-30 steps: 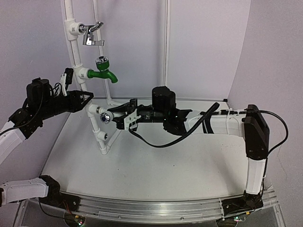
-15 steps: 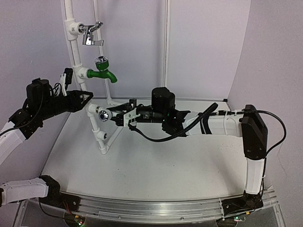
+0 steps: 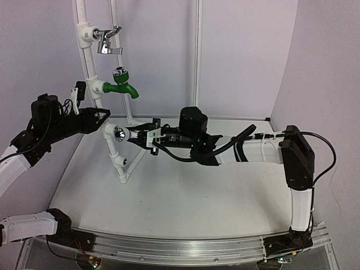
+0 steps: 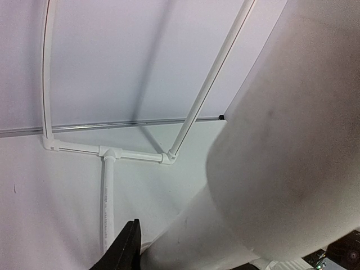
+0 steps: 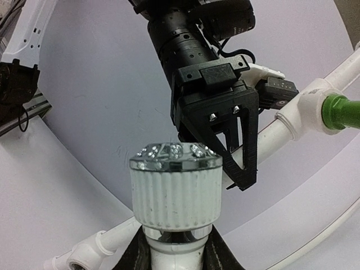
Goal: Install the water faucets
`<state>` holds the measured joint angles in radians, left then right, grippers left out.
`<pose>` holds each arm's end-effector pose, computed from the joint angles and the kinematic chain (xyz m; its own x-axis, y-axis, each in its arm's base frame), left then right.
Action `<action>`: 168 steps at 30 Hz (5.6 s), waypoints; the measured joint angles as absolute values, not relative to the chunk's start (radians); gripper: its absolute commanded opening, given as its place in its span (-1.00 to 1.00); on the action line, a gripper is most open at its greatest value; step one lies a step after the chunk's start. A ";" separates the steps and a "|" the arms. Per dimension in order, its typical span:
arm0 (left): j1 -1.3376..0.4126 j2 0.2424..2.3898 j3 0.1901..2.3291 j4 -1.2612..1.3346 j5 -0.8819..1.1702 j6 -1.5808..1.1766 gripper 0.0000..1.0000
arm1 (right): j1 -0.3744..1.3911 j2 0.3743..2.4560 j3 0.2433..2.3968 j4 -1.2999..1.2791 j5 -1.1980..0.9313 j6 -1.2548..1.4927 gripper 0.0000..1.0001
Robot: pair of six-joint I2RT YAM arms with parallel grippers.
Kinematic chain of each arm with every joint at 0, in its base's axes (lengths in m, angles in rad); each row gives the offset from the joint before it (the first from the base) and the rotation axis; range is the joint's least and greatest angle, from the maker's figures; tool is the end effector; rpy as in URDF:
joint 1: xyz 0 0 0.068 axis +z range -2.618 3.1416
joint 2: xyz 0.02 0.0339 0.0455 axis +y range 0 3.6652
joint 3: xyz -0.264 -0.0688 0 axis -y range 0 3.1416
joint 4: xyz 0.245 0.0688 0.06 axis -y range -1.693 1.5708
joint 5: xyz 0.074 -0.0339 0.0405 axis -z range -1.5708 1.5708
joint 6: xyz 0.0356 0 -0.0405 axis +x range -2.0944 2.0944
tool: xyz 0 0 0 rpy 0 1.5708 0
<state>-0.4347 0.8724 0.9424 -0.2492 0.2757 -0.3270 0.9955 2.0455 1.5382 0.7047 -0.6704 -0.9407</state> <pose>0.1746 -0.0917 0.3734 -0.3613 -0.1730 -0.9163 0.5619 0.7438 -0.3620 0.2447 0.4180 0.3017 0.8619 0.1655 -0.4793 -0.4965 0.0830 -0.8641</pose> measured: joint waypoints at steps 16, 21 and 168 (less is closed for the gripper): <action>-0.435 0.869 0.940 -0.249 0.272 -0.332 -1.00 | 0.988 2.069 1.502 0.835 -0.667 -0.788 -1.00; -0.435 0.869 0.940 -0.249 0.270 -0.332 -1.00 | 0.987 2.070 1.489 0.857 -0.655 -0.762 -1.00; -0.577 0.768 0.871 -0.263 0.886 -0.747 -0.99 | 1.132 1.769 1.330 0.510 -0.648 0.063 0.19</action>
<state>-0.5770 0.7681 0.8708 -0.2634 0.8857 -0.7473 1.1318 1.7687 1.3302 0.5102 -0.6479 0.0635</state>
